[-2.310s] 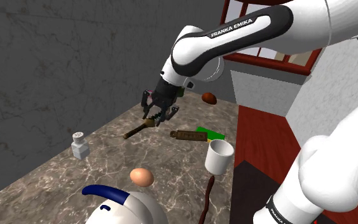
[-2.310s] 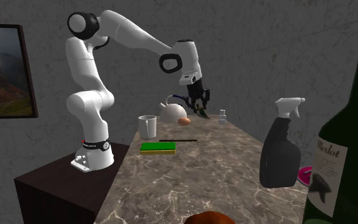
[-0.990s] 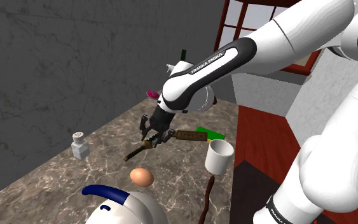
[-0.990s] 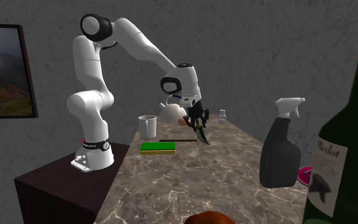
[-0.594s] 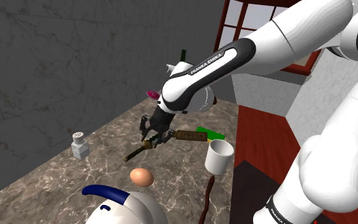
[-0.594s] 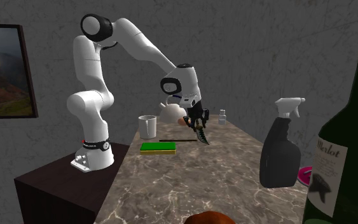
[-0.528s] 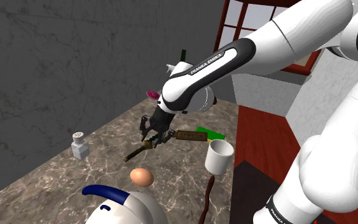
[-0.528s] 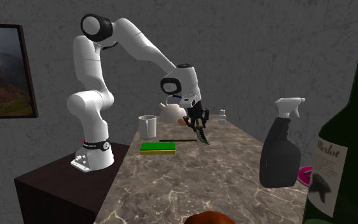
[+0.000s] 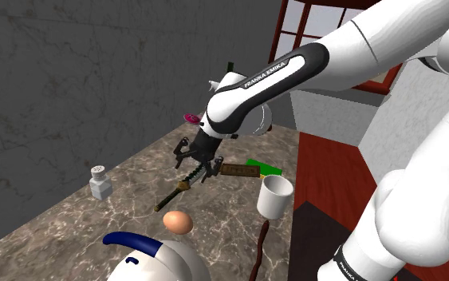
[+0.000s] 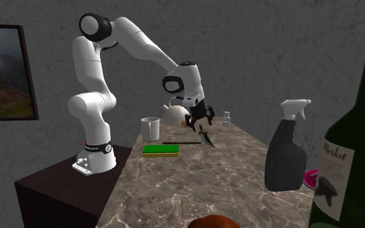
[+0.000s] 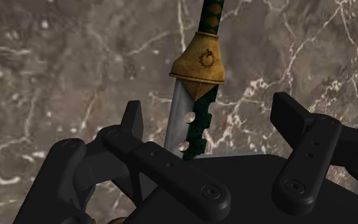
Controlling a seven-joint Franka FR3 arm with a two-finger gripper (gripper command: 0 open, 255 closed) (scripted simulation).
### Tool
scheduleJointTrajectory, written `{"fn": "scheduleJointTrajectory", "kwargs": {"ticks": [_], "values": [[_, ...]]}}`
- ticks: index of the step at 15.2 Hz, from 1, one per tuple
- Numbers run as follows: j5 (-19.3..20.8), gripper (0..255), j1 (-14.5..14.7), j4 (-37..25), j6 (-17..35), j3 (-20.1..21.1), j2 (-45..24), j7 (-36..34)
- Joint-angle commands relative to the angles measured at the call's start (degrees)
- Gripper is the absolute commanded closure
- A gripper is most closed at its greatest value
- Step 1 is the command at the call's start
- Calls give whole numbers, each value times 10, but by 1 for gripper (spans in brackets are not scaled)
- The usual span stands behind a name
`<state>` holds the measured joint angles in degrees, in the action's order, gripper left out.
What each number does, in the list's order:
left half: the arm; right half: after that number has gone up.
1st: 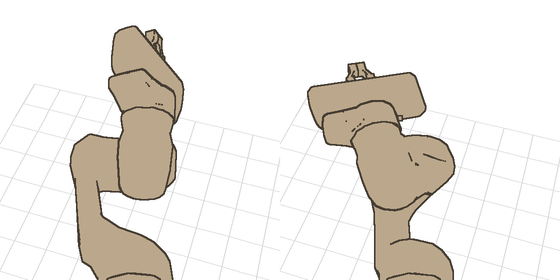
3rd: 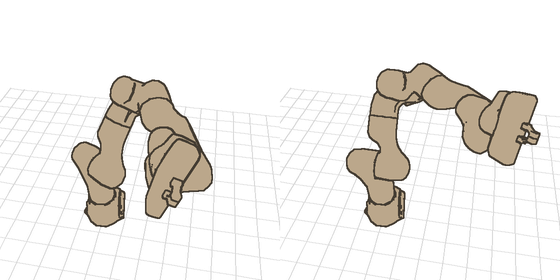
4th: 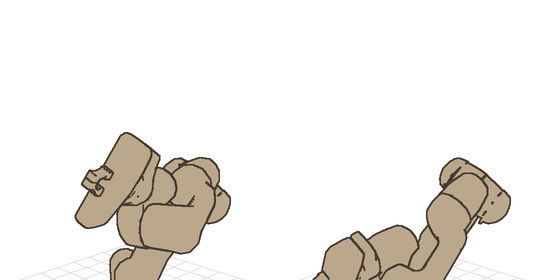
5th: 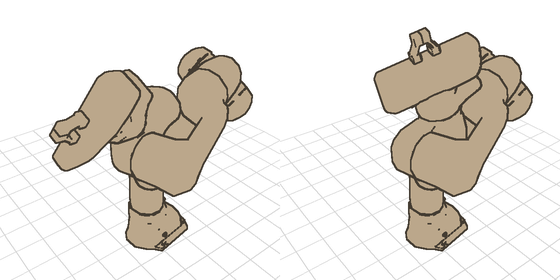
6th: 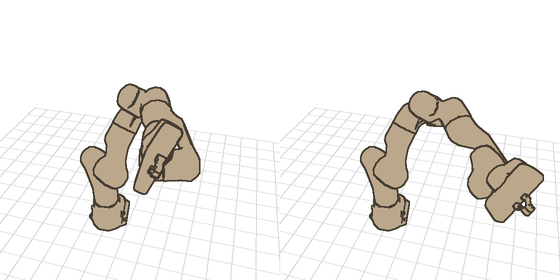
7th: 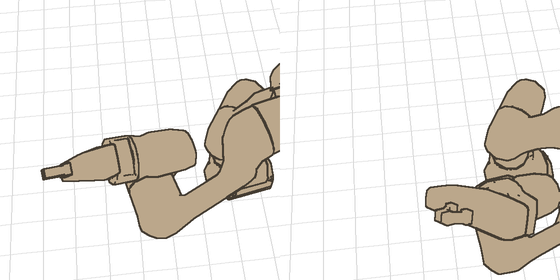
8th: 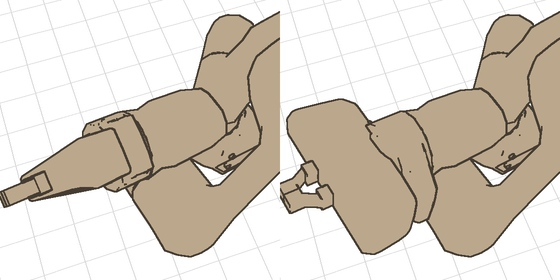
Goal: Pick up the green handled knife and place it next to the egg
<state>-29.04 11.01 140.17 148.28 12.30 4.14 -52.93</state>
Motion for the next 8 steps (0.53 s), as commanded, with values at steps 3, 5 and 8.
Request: {"fn": "scheduleJointTrajectory", "kwargs": {"ticks": [3, 5, 8], "values": [[15, 0, -9, -2, -52, -9, 47, -10], [15, 0, -9, -2, -52, -9, 47, -10], [15, 0, -9, -2, -52, -9, 47, -10]]}}
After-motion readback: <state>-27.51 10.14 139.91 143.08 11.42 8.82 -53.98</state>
